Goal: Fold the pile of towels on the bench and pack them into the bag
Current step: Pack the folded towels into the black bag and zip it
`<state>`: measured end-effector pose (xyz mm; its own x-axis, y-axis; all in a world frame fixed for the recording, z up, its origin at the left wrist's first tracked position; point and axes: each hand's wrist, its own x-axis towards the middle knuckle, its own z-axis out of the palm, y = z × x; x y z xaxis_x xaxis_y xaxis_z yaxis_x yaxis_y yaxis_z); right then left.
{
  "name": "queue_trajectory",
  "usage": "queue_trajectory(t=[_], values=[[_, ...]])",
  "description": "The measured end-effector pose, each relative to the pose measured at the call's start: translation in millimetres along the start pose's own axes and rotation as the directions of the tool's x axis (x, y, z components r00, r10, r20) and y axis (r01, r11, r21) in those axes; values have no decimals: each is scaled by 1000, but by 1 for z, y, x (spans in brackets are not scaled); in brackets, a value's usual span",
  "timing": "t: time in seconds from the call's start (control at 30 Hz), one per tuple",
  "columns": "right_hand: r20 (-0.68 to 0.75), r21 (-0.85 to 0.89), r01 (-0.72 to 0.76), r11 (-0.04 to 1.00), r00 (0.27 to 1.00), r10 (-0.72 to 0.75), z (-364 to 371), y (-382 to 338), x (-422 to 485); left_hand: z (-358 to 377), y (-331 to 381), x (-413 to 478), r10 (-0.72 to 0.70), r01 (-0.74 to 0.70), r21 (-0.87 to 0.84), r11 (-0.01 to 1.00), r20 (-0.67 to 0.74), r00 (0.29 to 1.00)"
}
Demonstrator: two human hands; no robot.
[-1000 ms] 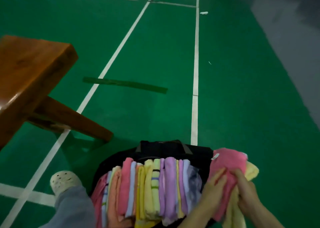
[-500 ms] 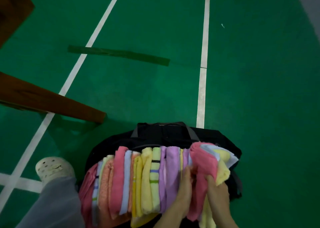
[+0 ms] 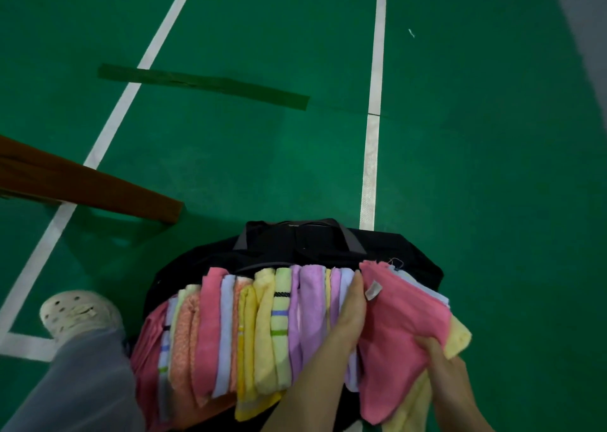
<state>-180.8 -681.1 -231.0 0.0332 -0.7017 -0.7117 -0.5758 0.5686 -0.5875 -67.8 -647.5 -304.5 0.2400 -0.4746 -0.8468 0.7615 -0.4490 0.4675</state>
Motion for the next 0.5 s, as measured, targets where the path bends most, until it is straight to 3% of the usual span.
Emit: queue_trajectory(t=[0.1, 0.37, 0.5], values=[[23, -24, -16, 1000, 1000, 16, -5, -3, -2, -7, -2, 0, 3, -4, 23, 1000, 25, 1000], [84, -252, 141, 957, 989, -124, 3, -18, -5, -32, 6, -24, 119, -122, 13, 992, 111, 987], [107, -334, 232, 914, 972, -208, 35, -16, -11, -35, 2, -30, 81, -72, -72, 995, 138, 987]])
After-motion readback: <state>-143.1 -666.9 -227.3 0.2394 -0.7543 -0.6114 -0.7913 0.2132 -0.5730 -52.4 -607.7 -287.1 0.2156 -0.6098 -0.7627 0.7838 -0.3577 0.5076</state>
